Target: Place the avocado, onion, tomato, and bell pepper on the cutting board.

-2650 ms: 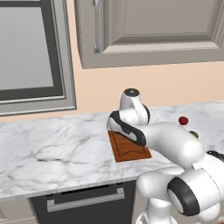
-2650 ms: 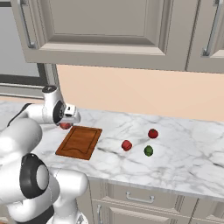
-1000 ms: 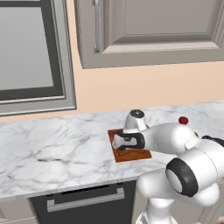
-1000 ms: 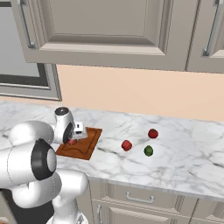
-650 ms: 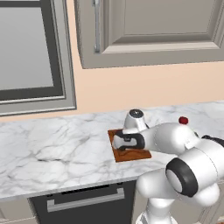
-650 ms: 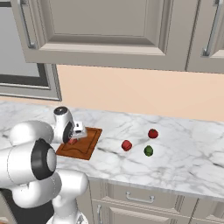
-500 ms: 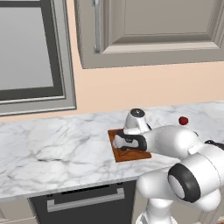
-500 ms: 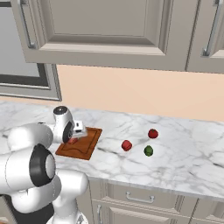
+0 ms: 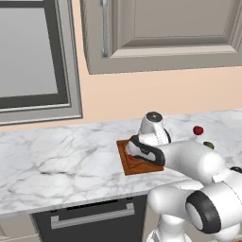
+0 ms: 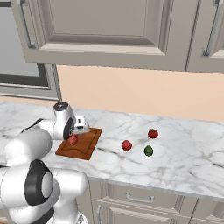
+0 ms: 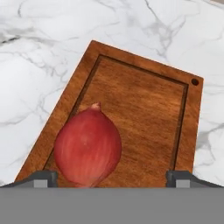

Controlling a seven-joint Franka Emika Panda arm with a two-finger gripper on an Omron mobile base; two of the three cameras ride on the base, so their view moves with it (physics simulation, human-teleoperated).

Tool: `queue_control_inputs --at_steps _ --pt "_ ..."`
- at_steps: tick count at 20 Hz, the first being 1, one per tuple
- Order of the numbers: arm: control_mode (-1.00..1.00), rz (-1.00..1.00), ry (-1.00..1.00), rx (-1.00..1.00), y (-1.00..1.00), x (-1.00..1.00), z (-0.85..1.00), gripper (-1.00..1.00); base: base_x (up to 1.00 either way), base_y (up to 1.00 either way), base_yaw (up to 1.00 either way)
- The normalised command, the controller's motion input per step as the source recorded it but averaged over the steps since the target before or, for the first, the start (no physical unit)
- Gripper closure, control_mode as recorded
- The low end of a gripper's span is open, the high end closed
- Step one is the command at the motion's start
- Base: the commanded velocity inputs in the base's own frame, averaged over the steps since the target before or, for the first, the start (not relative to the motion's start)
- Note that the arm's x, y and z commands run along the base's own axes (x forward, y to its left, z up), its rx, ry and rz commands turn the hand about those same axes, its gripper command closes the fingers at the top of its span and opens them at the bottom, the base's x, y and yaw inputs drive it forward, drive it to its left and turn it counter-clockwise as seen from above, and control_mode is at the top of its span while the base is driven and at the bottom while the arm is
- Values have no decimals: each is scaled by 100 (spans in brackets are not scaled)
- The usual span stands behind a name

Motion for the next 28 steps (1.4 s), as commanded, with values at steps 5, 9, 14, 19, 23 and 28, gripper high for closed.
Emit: queue_control_inputs --at_steps 5,9,14,19,23,28 --pt "-100 -4 -6 0 -40 -11 61 -100 0 0 0" --pt "-100 -9 0 0 -64 -7 34 -100 0 0 0" --pt "-100 -15 0 0 -80 -10 20 -100 0 0 0" --pt "-100 -14 0 0 -79 -2 17 -100 0 0 0" --pt "-100 -10 0 0 -68 0 9 -100 0 0 0" --pt "-100 -9 0 0 -57 0 1 -100 0 0 0"
